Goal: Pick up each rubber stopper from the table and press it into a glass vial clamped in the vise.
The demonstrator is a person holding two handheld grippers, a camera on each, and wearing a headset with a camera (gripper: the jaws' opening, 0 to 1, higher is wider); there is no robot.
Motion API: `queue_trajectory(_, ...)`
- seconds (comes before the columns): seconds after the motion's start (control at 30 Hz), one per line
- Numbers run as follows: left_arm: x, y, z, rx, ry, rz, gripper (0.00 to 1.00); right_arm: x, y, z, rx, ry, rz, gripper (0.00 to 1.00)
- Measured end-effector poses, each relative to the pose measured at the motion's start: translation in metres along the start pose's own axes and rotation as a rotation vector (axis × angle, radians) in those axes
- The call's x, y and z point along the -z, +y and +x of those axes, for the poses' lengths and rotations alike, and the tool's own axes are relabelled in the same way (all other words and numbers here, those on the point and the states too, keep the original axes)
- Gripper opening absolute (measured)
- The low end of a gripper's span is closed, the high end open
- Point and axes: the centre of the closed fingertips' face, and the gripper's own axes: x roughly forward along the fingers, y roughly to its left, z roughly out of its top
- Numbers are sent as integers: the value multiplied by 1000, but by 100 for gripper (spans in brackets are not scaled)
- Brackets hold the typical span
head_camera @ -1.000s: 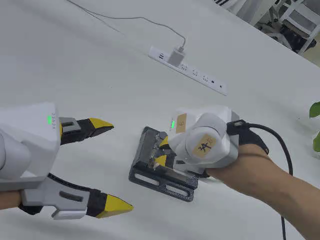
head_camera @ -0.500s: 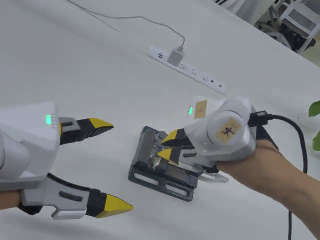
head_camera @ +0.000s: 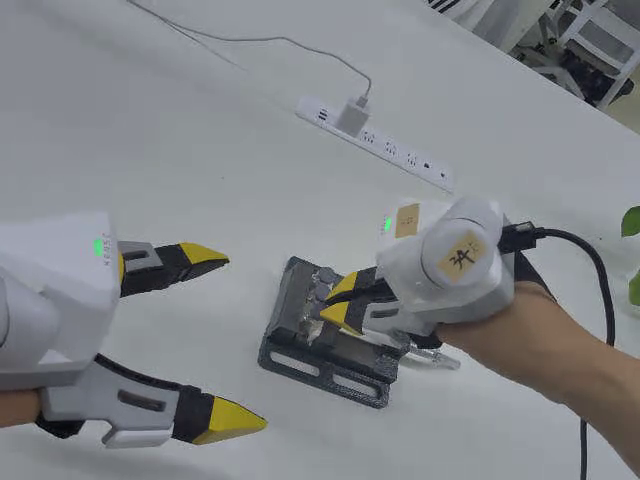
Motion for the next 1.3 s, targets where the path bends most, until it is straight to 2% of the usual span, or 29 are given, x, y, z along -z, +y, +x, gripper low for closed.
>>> queue_trajectory(0.23, 0, 1, -1, -4, 0, -6, 83, 0, 1, 3, -17, 10, -8, 1)
queue_trajectory(0.6, -1, 2, 0, -6, -10, -10, 82, 0, -1, 6, -60, 38, 26, 1)
queue_trajectory(0.73, -2, 3, 0, -8, -14, -10, 82, 0, 0, 7, -65, 54, 27, 0)
queue_trajectory(0.9, -2, 3, 0, -11, -18, -13, 82, -1, 1, 8, -58, 96, -12, 0)
queue_trajectory(1.3, -5, 6, -2, -23, -30, -13, 81, 1, 0, 10, -74, 133, 35, 0)
